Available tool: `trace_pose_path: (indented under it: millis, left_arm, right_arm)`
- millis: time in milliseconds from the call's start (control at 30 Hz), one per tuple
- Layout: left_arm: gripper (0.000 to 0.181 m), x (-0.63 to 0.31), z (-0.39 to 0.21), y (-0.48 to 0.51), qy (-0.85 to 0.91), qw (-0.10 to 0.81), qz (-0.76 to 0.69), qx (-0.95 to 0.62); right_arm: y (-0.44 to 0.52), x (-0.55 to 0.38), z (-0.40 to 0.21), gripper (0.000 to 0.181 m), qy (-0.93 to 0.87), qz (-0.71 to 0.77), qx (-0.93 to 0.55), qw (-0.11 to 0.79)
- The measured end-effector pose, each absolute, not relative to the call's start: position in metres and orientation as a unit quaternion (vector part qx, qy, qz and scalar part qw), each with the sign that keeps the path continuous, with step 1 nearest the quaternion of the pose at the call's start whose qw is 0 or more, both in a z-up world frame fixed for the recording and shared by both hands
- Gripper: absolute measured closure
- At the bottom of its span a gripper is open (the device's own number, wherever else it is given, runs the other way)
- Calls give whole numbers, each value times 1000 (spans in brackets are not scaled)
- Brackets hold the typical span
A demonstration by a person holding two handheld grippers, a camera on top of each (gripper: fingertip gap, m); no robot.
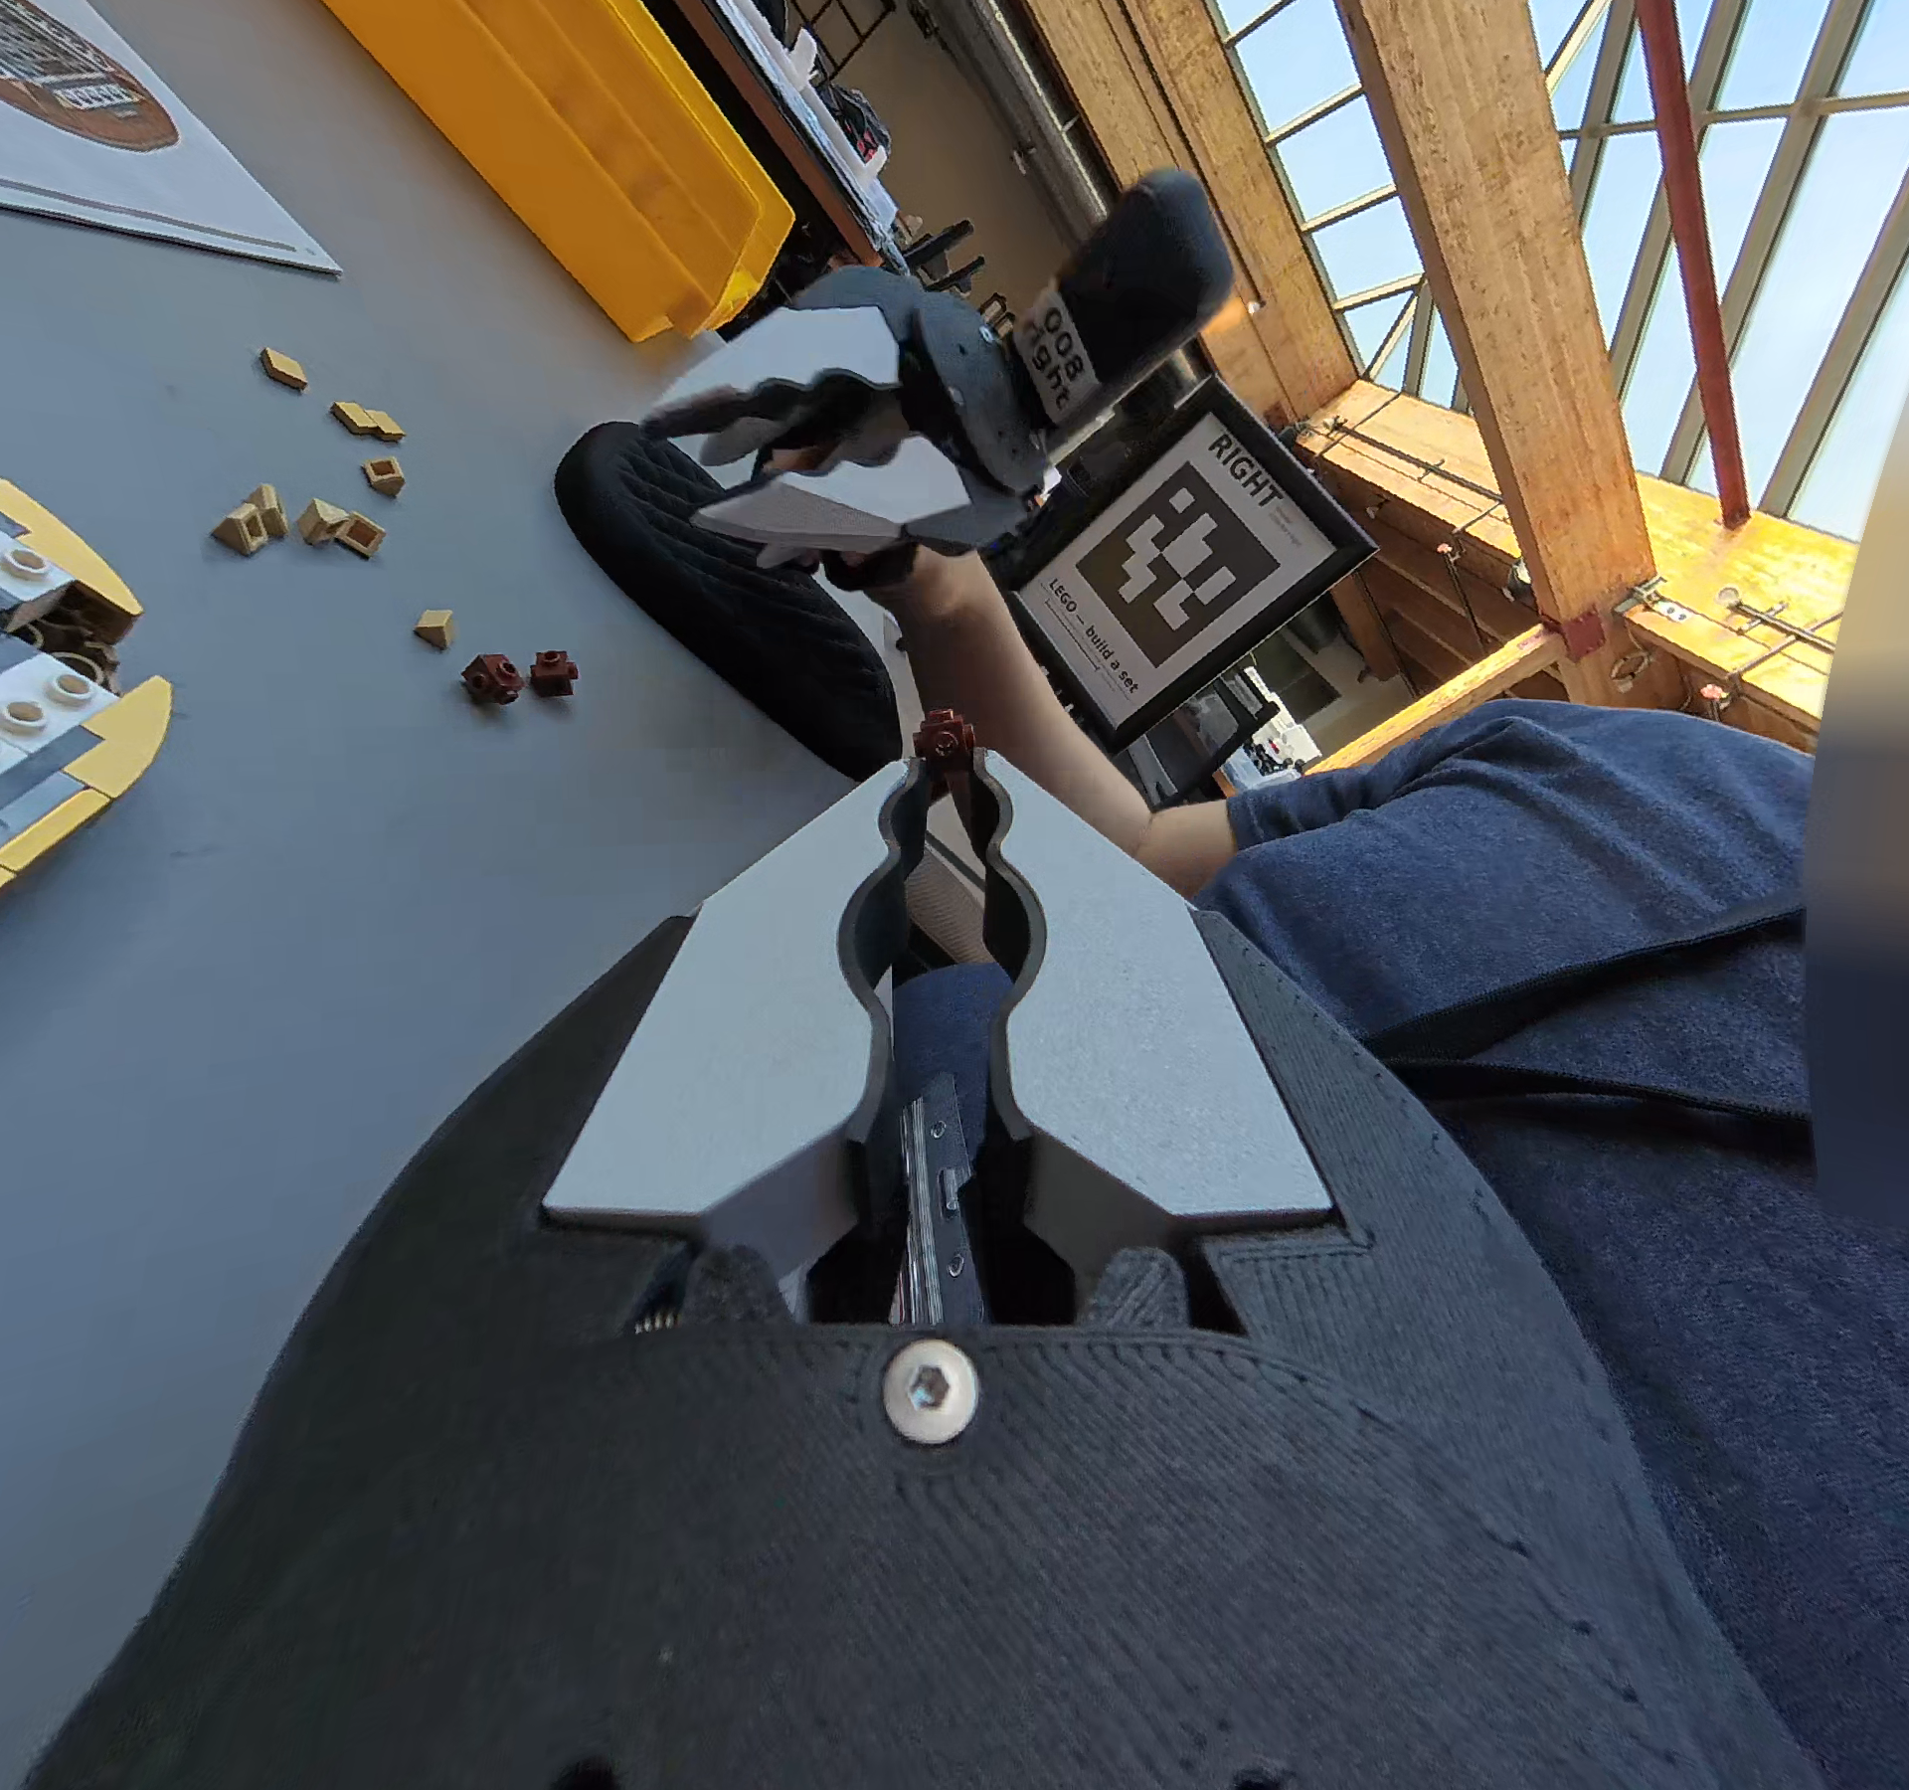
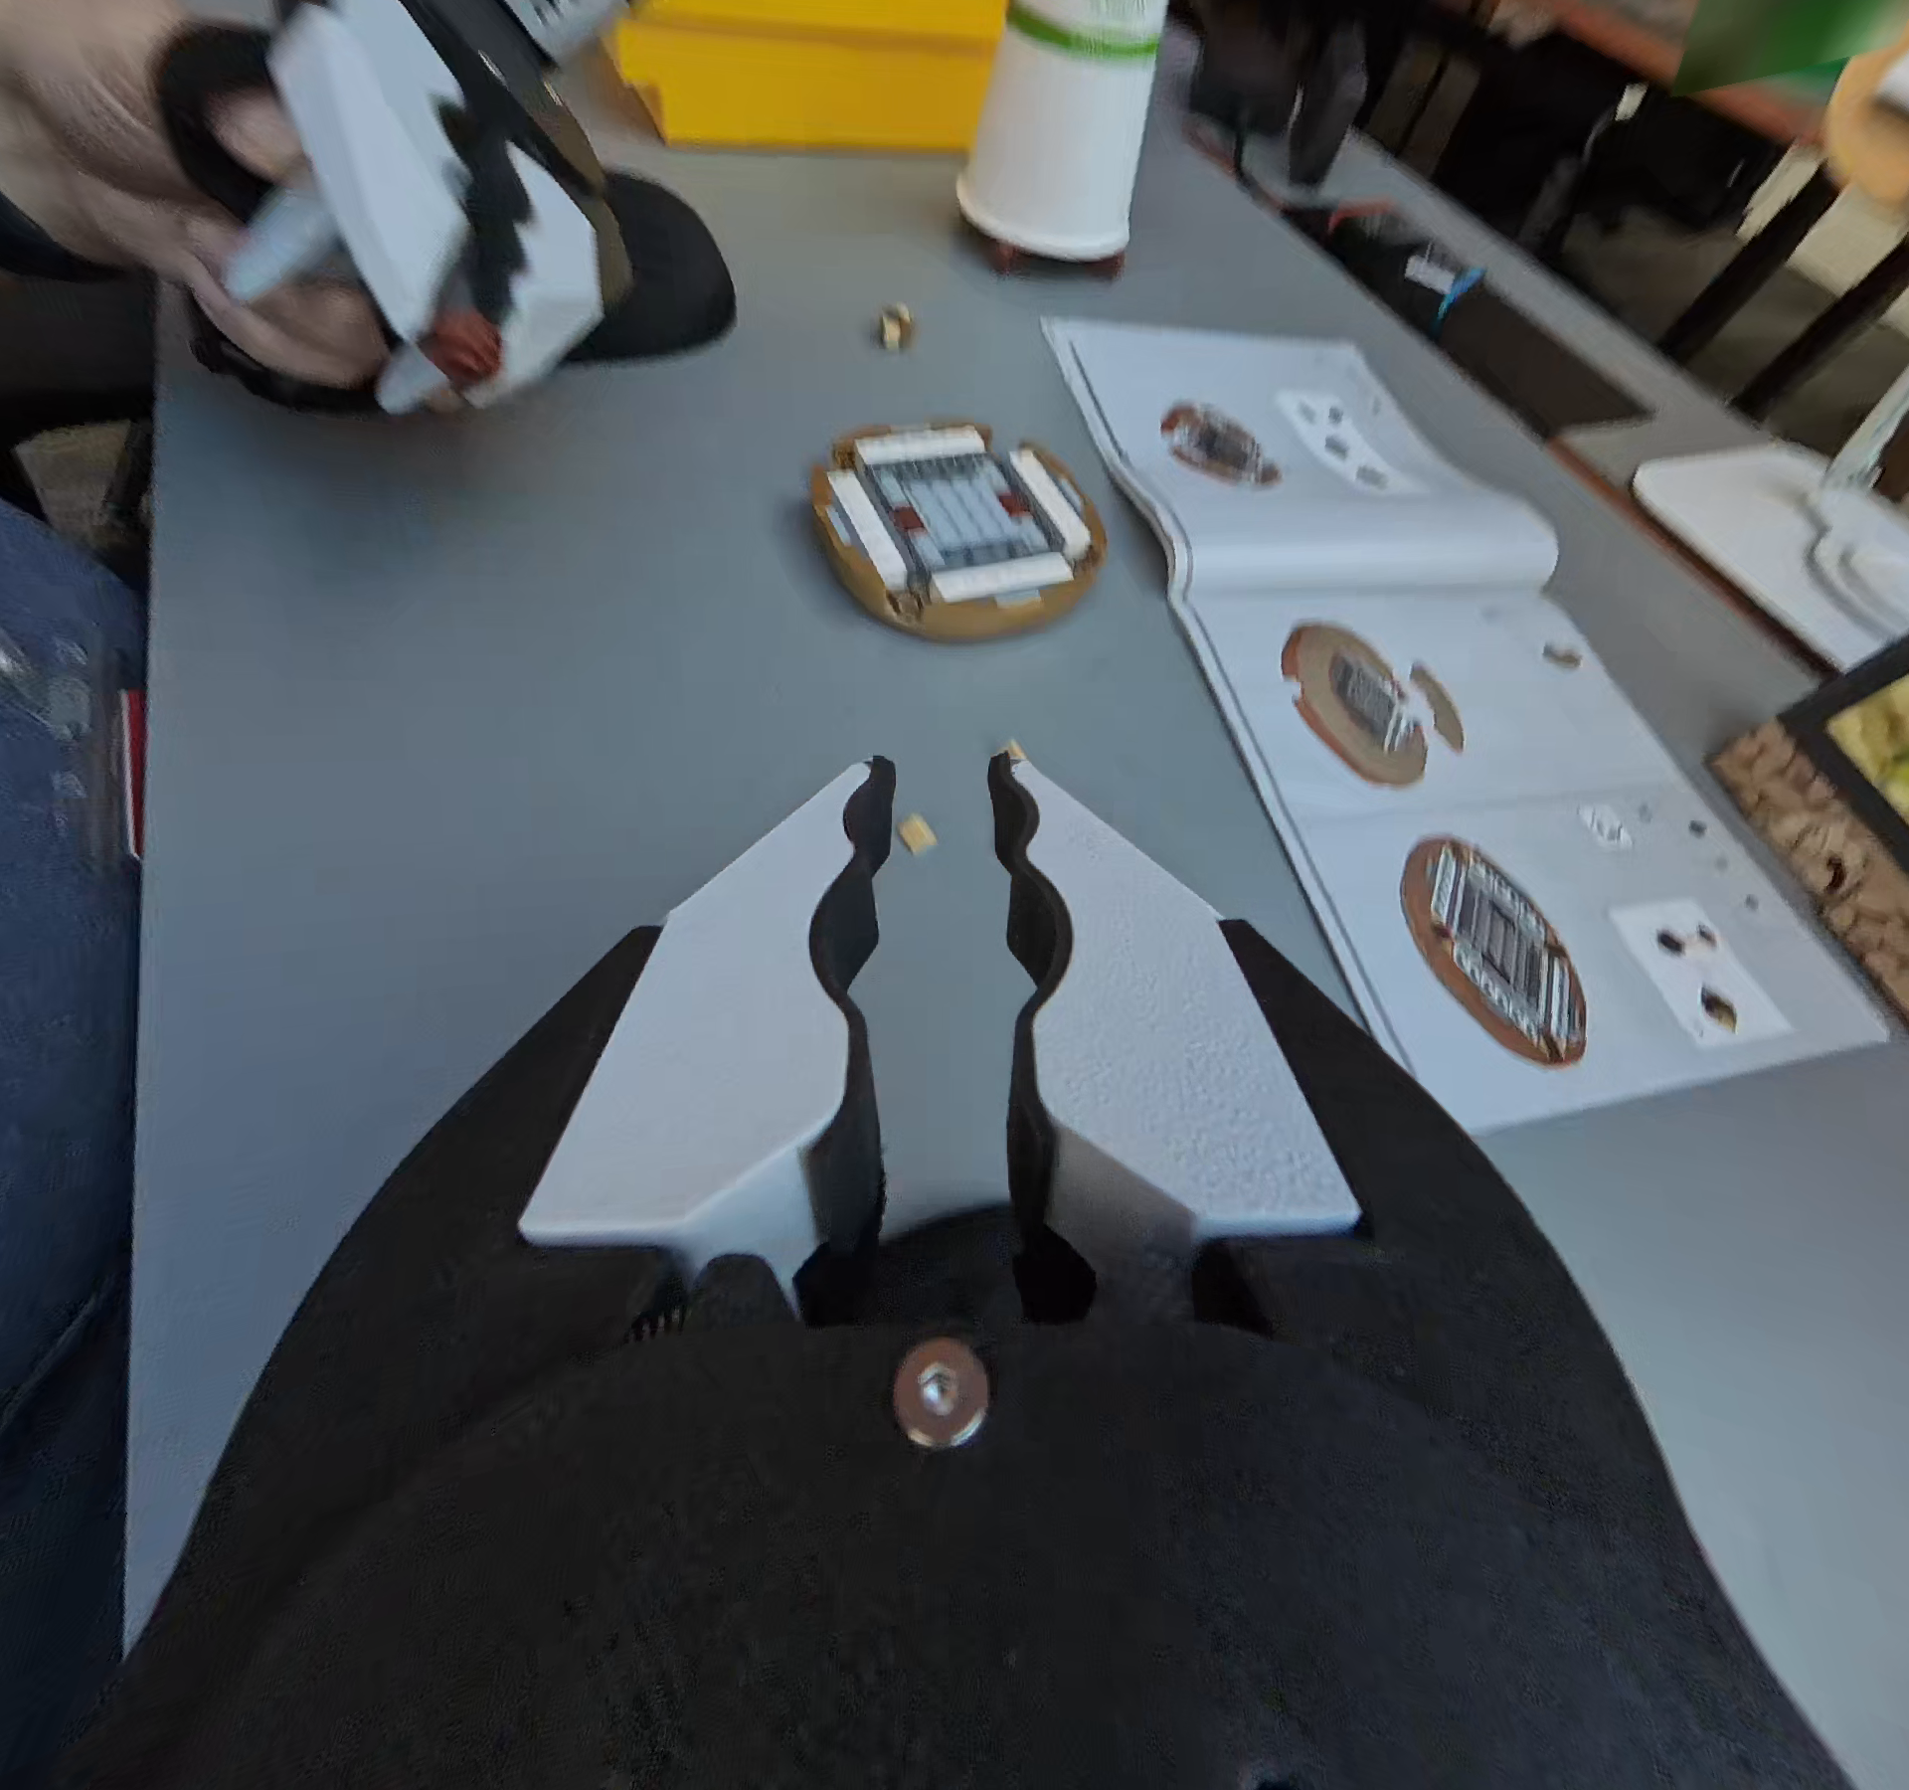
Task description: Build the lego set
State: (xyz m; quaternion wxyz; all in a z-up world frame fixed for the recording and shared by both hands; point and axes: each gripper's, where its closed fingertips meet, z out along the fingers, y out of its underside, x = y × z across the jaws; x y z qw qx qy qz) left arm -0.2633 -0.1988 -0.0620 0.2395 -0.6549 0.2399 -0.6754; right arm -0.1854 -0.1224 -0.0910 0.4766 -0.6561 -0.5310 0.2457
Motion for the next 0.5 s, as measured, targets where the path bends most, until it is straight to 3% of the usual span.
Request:
trace_pose_path:
  millis: [167, 500]
  left_arm:
    - [175, -264, -64, -200, 275, 261, -645, -664]
    - [175, -265, -63, -201, 306, 282, -623, -662]
  right_arm:
    - [-87, -146, -124, 155, -548, 210, -724, 363]
    - [-67, -137, -144, 163, -606, 191, -713, 295]
